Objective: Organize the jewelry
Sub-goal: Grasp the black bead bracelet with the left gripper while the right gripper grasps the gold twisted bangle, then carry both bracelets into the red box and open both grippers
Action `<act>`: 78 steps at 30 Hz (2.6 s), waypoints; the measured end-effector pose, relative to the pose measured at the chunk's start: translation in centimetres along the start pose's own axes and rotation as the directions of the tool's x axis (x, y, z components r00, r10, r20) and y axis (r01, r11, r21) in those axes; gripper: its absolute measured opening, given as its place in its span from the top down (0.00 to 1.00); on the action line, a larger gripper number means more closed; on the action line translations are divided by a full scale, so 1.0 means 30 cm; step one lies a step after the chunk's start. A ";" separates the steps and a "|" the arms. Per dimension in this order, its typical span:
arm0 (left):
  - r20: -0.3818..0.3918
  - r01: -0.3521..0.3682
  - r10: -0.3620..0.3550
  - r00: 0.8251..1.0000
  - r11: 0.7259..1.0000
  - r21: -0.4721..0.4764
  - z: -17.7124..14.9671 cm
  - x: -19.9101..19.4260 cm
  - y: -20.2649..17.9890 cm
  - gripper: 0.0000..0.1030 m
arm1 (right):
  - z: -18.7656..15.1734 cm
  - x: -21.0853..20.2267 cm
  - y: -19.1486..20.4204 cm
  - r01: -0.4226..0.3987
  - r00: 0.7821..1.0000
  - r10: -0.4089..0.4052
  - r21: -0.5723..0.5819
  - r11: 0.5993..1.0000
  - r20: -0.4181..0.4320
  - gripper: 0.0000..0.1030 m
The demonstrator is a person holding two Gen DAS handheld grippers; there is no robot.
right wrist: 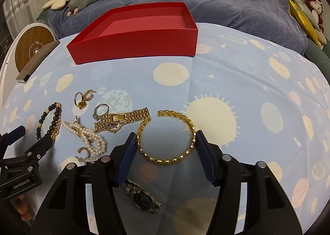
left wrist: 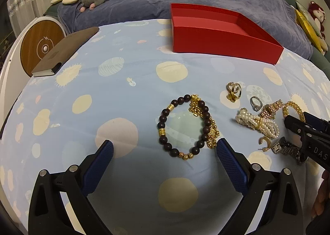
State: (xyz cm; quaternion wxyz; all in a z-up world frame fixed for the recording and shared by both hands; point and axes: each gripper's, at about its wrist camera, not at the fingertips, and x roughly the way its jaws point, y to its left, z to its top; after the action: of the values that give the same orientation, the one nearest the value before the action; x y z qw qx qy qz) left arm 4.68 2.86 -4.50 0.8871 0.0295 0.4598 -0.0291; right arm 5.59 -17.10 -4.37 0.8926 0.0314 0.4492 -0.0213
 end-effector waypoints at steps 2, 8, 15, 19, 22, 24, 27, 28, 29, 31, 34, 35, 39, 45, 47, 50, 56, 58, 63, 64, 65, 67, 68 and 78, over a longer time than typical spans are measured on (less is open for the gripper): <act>-0.003 0.001 -0.001 1.000 1.000 -0.007 0.000 0.009 0.006 0.05 | -0.004 -0.005 -0.002 -0.006 1.000 0.006 0.010 1.000 -0.002 0.46; 0.008 0.008 -0.008 1.000 1.000 -0.007 0.011 0.011 0.006 0.16 | -0.015 -0.029 0.000 -0.050 0.999 0.050 0.025 0.998 -0.009 0.46; 0.014 0.062 -0.061 0.998 0.995 -0.074 0.047 0.011 0.039 0.21 | -0.015 -0.056 -0.006 -0.077 0.997 0.077 0.038 0.996 0.002 0.46; 0.017 0.050 -0.049 0.999 0.996 -0.068 0.050 0.023 0.028 0.28 | -0.015 -0.062 -0.005 -0.086 0.996 0.086 0.037 0.996 0.004 0.46; 0.012 0.125 -0.125 0.992 0.986 -0.107 0.065 0.004 0.044 0.35 | -0.016 -0.067 -0.004 -0.088 0.996 0.088 0.034 0.996 0.005 0.46; 0.026 0.147 -0.145 0.989 0.981 -0.125 0.074 -0.015 0.059 0.35 | -0.016 -0.071 -0.007 -0.091 0.996 0.091 0.036 0.995 0.007 0.46; 0.043 0.116 -0.112 0.993 0.986 -0.123 0.086 -0.023 0.079 0.35 | -0.015 -0.074 -0.007 -0.095 0.995 0.095 0.039 0.995 0.010 0.46; 0.036 0.103 -0.099 0.994 0.986 -0.130 0.085 -0.014 0.088 0.35 | -0.014 -0.074 -0.006 -0.095 0.995 0.095 0.039 0.995 0.010 0.46; 0.023 0.089 -0.087 0.996 0.987 -0.134 0.084 -0.001 0.094 0.35 | -0.014 -0.074 -0.005 -0.096 0.995 0.096 0.038 0.995 0.010 0.46; 0.006 0.070 -0.070 0.998 0.989 -0.132 0.076 0.027 0.099 0.42 | -0.016 -0.073 -0.003 -0.095 0.995 0.094 0.033 0.995 0.009 0.46; 0.029 0.021 -0.019 0.999 0.997 -0.073 0.073 0.030 0.080 0.54 | -0.021 -0.073 0.004 -0.093 0.996 0.093 0.024 0.995 0.006 0.46; 0.033 0.015 -0.013 0.999 0.998 -0.061 0.071 0.031 0.075 0.58 | -0.021 -0.074 0.005 -0.093 0.996 0.093 0.020 0.995 0.006 0.46; 0.038 0.036 -0.035 0.999 0.999 -0.025 0.069 0.025 0.064 0.95 | -0.023 -0.078 0.015 -0.086 0.996 0.086 0.006 0.996 0.011 0.46; 0.034 0.099 -0.098 0.995 0.995 -0.015 0.066 -0.004 0.053 0.95 | -0.022 -0.101 0.025 -0.091 0.995 0.091 -0.002 0.996 0.029 0.46; 0.054 0.143 -0.141 0.988 0.990 -0.019 0.073 -0.050 0.056 0.95 | -0.021 -0.124 0.022 -0.106 0.994 0.106 0.001 0.994 0.041 0.46; 0.083 0.218 -0.216 0.973 0.976 -0.023 0.088 -0.134 0.058 0.95 | -0.010 -0.174 0.020 -0.138 0.988 0.137 0.009 0.990 0.065 0.46; 0.149 0.319 -0.320 0.936 0.947 0.030 0.172 -0.310 0.019 0.95 | 0.094 -0.285 0.017 -0.170 0.978 0.171 -0.018 0.985 0.118 0.46; 0.161 0.348 -0.353 0.922 0.936 0.061 0.233 -0.344 -0.001 0.95 | 0.164 -0.299 0.012 -0.168 0.976 0.171 -0.035 0.985 0.132 0.46; 0.219 0.344 -0.367 0.904 0.929 0.135 0.443 -0.354 -0.057 0.95 | 0.392 -0.253 0.003 -0.157 0.972 0.163 -0.053 0.986 0.167 0.46; 0.229 0.341 -0.365 0.902 0.930 0.141 0.493 -0.338 -0.067 0.95 | 0.443 -0.227 0.003 -0.155 0.972 0.161 -0.052 0.987 0.172 0.46; 0.232 0.340 -0.366 0.901 0.929 0.143 0.543 -0.314 -0.079 0.95 | 0.492 -0.199 0.000 -0.159 0.971 0.165 -0.047 0.986 0.174 0.46; 0.229 0.353 -0.378 0.897 0.924 0.143 0.642 -0.251 -0.102 0.95 | 0.595 -0.131 -0.005 -0.168 0.970 0.171 -0.033 0.985 0.175 0.46; 0.235 0.336 -0.362 0.902 0.931 0.142 0.685 -0.218 -0.115 0.95 | 0.644 -0.093 -0.005 -0.167 0.969 0.170 -0.030 0.985 0.177 0.46; 0.166 0.269 -0.288 0.943 0.955 0.126 0.939 0.227 -0.192 0.95 | 0.897 0.329 0.022 -0.126 0.990 0.127 -0.034 0.992 0.064 0.46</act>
State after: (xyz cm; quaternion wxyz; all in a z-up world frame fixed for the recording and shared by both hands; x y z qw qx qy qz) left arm 31.09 -5.27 6.00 0.9098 0.0067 0.3739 -0.1801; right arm 33.06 -18.56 3.74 0.9068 0.0459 0.4170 0.0409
